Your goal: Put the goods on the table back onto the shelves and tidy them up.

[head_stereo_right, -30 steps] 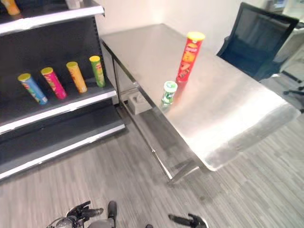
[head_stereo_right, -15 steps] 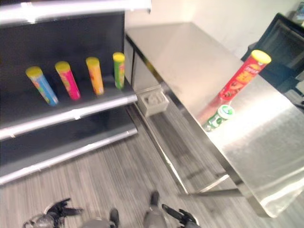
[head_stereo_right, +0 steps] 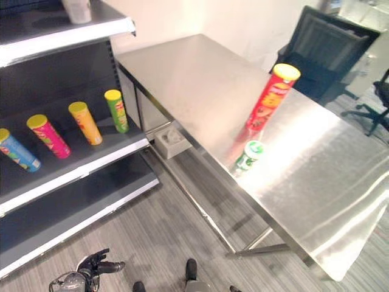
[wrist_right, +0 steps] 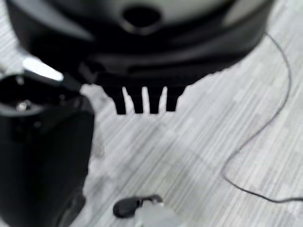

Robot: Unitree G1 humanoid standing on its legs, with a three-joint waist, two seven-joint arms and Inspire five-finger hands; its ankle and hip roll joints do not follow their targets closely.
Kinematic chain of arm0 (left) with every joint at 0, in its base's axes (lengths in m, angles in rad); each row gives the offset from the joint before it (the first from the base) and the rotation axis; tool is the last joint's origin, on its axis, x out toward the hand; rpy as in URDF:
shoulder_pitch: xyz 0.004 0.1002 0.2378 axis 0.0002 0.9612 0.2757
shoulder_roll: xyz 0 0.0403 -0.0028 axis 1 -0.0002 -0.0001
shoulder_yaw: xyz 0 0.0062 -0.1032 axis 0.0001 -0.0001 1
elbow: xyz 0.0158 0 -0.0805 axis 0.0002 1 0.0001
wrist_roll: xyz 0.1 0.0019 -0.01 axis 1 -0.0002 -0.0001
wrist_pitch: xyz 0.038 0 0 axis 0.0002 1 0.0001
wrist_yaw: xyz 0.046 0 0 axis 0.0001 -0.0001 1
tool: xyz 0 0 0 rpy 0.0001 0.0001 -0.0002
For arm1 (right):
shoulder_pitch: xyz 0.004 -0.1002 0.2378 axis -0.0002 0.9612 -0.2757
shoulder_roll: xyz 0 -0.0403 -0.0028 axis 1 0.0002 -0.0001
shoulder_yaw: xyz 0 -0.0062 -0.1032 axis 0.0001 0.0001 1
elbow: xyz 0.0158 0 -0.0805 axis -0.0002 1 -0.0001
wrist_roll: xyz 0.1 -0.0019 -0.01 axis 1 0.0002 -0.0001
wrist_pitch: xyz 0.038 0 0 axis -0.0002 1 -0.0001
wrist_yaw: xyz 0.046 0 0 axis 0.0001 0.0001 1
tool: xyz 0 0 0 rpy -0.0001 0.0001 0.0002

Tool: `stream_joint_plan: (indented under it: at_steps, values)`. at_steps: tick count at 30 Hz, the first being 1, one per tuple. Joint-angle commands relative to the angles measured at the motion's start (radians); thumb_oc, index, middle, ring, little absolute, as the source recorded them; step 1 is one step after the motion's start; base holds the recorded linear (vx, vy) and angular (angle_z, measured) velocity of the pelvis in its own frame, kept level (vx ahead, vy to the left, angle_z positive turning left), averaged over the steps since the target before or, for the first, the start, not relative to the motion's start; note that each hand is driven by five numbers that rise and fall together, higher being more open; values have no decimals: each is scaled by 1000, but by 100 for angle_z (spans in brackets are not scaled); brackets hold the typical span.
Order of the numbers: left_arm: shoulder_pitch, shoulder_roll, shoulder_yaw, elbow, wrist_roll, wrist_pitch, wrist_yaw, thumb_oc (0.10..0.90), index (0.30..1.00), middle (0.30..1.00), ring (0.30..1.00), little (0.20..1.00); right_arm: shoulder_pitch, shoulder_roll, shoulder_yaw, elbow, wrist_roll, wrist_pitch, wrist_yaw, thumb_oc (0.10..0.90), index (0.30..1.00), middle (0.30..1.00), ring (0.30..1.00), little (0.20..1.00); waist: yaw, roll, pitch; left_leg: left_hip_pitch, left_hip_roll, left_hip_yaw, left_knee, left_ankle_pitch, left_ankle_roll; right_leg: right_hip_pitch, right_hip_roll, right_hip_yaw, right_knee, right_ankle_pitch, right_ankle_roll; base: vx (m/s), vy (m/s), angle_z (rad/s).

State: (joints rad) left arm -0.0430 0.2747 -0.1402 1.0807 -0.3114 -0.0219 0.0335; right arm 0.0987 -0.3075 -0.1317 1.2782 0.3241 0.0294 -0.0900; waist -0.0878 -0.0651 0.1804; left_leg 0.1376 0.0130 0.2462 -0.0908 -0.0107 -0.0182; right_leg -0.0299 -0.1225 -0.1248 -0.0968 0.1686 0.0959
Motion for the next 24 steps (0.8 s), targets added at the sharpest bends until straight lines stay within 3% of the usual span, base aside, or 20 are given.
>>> stream_joint_plan:
  at_steps: [1,6,9,10,12,13,15,21,24]
  values:
    - [-15,15,23,15,37,-21,-2,800,900,900,900,900,31,-128,-83,21,84,-18,-51,800,900,900,900,900,-1,16,3,-24,57,-27,4,-28,-44,49,-14,-6,10,-74,85,99,26,-25]
    - [-11,5,61,8,65,-19,-6,800,900,900,900,900,100,-290,-354,-146,149,-67,-139,800,900,900,900,900,-48,25,-21,7,63,2,4,-52,-48,56,-9,11,10,-81,94,97,38,-18]
    - [-7,-8,69,-2,84,-19,-10,800,900,900,900,900,127,-362,-493,-407,160,-131,-188,800,900,900,900,900,-68,35,-23,19,64,11,4,-68,-48,62,-7,17,10,-88,100,52,35,-20]
    - [-6,-13,58,-1,95,-23,-16,800,900,900,900,900,113,-409,-539,-593,172,-193,-195,800,900,900,900,900,-71,35,-27,19,64,18,4,-66,-48,57,-8,23,10,-83,99,49,28,-7]
    - [0,-13,50,-4,106,-21,-29,800,900,900,900,900,82,-471,-535,-764,155,-223,-172,800,900,900,900,900,-69,36,-29,24,64,24,4,-73,-48,58,-7,29,10,-85,100,13,22,-21]
    - [20,-8,57,-28,122,-19,-41,800,900,900,900,900,85,-489,-528,-1052,80,-226,-130,800,900,900,900,900,-64,34,-34,21,64,30,4,-67,-48,53,-8,35,10,-79,98,-13,14,-23]
    - [46,-6,66,-50,129,-26,-52,800,900,900,900,900,57,-549,-502,-1194,-16,-221,-96,800,900,900,900,900,-48,32,-42,22,66,33,4,-65,-48,54,-9,36,10,-81,96,-1,4,-9]
    - [85,-12,61,-69,116,-32,-73,800,900,900,900,900,-21,-534,-312,-1235,-58,-201,1,800,900,900,900,900,7,28,-43,18,73,10,4,-55,-52,75,-13,-4,10,-94,87,-3,-33,21]
    - [96,-12,64,-65,114,-33,-74,800,900,900,900,900,-41,-522,-276,-1227,-50,-202,15,800,900,900,900,900,20,28,-41,14,73,-1,4,-50,-55,84,-14,-21,10,-98,85,2,-42,23]
